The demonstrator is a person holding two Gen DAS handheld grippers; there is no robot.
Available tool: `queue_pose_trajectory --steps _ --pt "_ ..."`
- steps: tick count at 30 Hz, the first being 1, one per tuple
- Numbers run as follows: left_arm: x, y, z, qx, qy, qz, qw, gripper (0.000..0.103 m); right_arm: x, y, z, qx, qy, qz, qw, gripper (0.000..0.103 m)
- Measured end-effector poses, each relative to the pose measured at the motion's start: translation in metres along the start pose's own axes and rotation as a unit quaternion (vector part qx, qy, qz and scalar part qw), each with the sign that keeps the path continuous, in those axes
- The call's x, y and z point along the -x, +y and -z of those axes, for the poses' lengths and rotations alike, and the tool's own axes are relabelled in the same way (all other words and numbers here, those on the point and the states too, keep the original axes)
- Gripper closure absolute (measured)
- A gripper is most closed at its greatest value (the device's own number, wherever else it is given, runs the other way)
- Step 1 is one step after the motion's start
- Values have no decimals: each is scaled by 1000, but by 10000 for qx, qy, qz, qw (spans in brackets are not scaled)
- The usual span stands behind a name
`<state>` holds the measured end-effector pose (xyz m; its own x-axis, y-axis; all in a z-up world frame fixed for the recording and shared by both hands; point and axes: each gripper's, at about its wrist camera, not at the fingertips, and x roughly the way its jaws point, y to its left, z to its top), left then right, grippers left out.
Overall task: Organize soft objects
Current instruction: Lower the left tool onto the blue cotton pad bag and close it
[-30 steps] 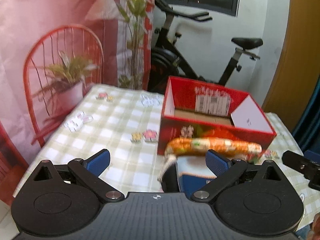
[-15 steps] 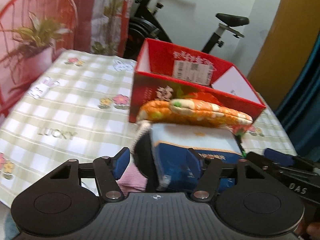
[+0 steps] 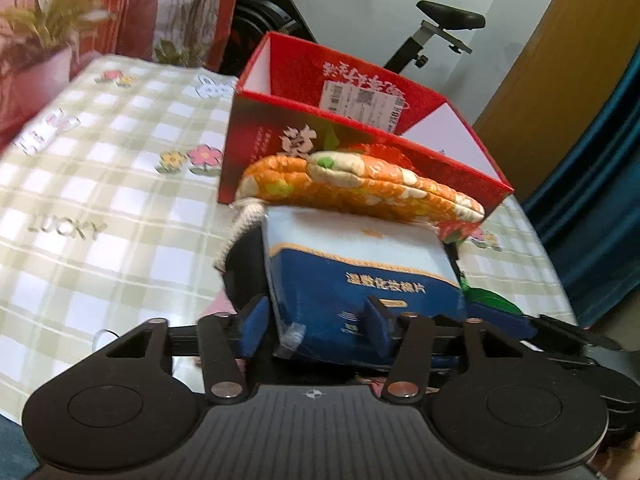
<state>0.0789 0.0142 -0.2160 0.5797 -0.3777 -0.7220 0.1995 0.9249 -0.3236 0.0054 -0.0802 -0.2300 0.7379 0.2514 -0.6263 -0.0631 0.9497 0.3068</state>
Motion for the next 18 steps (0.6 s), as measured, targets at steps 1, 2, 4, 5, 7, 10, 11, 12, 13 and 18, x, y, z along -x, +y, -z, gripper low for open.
queue_pose_trajectory --steps 1,2,4,5,7,10,11,12,13,18 --pt "-1 1 2 0 22 14 10000 52 -1 0 0 -7 21 -8 10000 47" --pt "-2 2 3 -11 37 17 10000 52 -2 0 1 -10 40 -13 10000 47" --pt "-4 3 3 -16 57 41 10000 53 -4 0 1 -5 70 -19 10000 47" --pt "-5 3 3 1 71 55 10000 53 -4 -1 2 -5 81 -22 10000 47" --pt "-6 5 3 37 98 67 9999 53 -6 -1 2 -27 111 -29 9999 46" --pt "-9 9 4 134 137 55 9998 52 -8 -4 3 -91 173 -52 9998 46" --pt "-10 9 4 179 140 37 9997 50 -9 -5 3 -120 194 -62 9997 46" --pt "-10 9 4 194 130 24 9997 48 -10 -5 4 -142 211 -66 9997 46" --pt "-10 8 4 168 124 9 9998 48 -11 -5 4 -156 214 -70 9996 46" --pt "-14 6 5 80 155 111 9998 48 -12 -4 5 -125 208 -122 9996 47"
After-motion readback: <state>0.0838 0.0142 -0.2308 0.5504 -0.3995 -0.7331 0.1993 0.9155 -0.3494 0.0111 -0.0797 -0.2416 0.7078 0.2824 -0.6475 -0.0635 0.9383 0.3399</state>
